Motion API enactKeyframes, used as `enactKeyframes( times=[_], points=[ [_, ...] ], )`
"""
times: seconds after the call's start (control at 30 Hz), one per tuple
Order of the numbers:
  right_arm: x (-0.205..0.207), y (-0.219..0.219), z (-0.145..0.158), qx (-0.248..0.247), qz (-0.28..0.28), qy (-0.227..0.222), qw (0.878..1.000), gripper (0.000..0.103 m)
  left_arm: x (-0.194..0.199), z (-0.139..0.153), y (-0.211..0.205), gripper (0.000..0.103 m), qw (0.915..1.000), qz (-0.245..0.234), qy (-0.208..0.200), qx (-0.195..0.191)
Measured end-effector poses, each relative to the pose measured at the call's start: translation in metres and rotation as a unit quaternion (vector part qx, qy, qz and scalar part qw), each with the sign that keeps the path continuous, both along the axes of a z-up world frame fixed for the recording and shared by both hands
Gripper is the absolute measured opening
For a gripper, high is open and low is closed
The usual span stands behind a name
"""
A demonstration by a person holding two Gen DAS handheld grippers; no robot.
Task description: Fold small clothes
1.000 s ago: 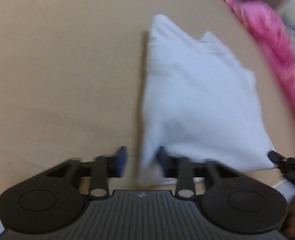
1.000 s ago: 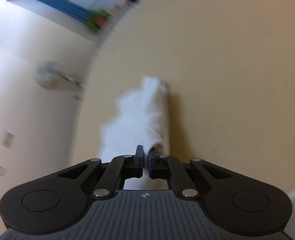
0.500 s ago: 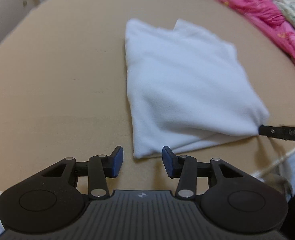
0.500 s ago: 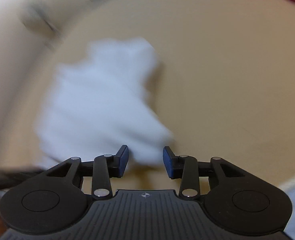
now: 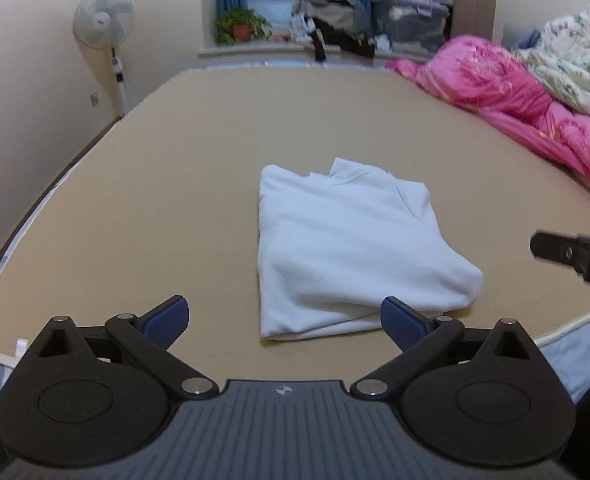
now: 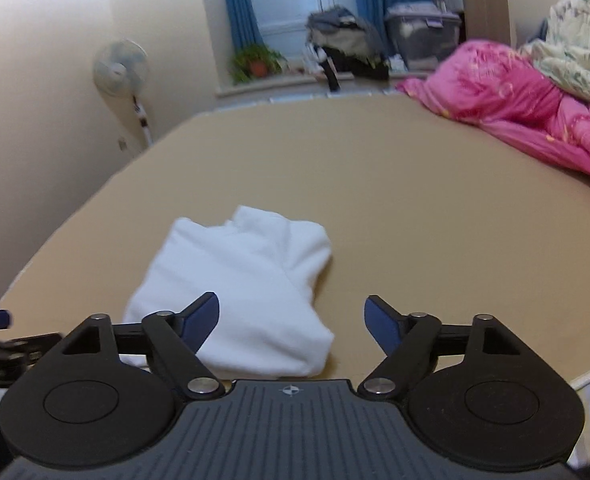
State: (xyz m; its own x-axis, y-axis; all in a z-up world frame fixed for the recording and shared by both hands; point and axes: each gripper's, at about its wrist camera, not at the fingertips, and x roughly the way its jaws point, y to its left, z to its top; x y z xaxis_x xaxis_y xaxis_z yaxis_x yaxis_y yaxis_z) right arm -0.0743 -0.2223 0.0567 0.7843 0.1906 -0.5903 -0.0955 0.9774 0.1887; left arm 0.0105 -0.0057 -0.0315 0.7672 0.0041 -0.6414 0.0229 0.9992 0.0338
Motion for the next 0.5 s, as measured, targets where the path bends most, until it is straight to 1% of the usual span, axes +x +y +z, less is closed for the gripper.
enactKeyframes(
  times=[0.03,0.07,0.13,0.17,0.2,0.23,0.27,0.3,0.33,0.43,0.5],
  points=[
    [-0.005,0.001,-0.005,0.006,-0.003,0.001,1.0,0.083,-0.002,-0.009,-0.001,0.102,1.0,0.002,-0.006,-0.004],
    [-0.012,0.0,-0.009,0.01,-0.007,0.007,1.0,0.083,-0.002,-0.02,-0.001,0.102,0.9999,0.003,0.0,-0.013],
    [-0.012,0.004,-0.022,0.003,-0.003,0.036,0.999,0.083,0.009,-0.034,0.002,0.102,0.9976,0.021,0.054,-0.038],
    [-0.01,0.007,-0.024,-0.006,0.003,0.043,0.999,0.083,0.014,-0.033,0.006,0.102,0.9964,0.024,0.056,-0.059],
    [-0.01,0.009,-0.025,-0.016,0.006,0.038,0.999,0.083,0.017,-0.03,0.008,0.102,0.996,0.024,0.046,-0.073],
    [-0.007,0.012,-0.025,-0.026,0.008,0.031,0.999,0.083,0.02,-0.029,0.006,0.102,0.9968,0.026,0.036,-0.066],
    [-0.004,0.016,-0.026,-0.036,0.011,0.027,0.999,0.083,0.023,-0.028,0.003,0.102,0.998,0.033,0.031,-0.046],
    [-0.004,0.019,-0.028,-0.044,0.015,0.027,0.999,0.083,0.026,-0.029,0.0,0.102,0.9984,0.035,0.029,-0.032],
    [0.0,0.02,-0.031,-0.047,0.016,0.032,0.998,0.083,0.029,-0.031,-0.001,0.102,0.9985,0.034,0.032,-0.028],
    [0.007,0.024,-0.038,-0.038,0.012,0.047,0.998,0.083,0.034,-0.037,0.0,0.102,0.9972,0.03,0.053,-0.044],
    [0.007,0.027,-0.04,-0.032,0.015,0.05,0.998,0.083,0.036,-0.039,-0.001,0.102,0.9969,0.03,0.059,-0.041]
  ],
)
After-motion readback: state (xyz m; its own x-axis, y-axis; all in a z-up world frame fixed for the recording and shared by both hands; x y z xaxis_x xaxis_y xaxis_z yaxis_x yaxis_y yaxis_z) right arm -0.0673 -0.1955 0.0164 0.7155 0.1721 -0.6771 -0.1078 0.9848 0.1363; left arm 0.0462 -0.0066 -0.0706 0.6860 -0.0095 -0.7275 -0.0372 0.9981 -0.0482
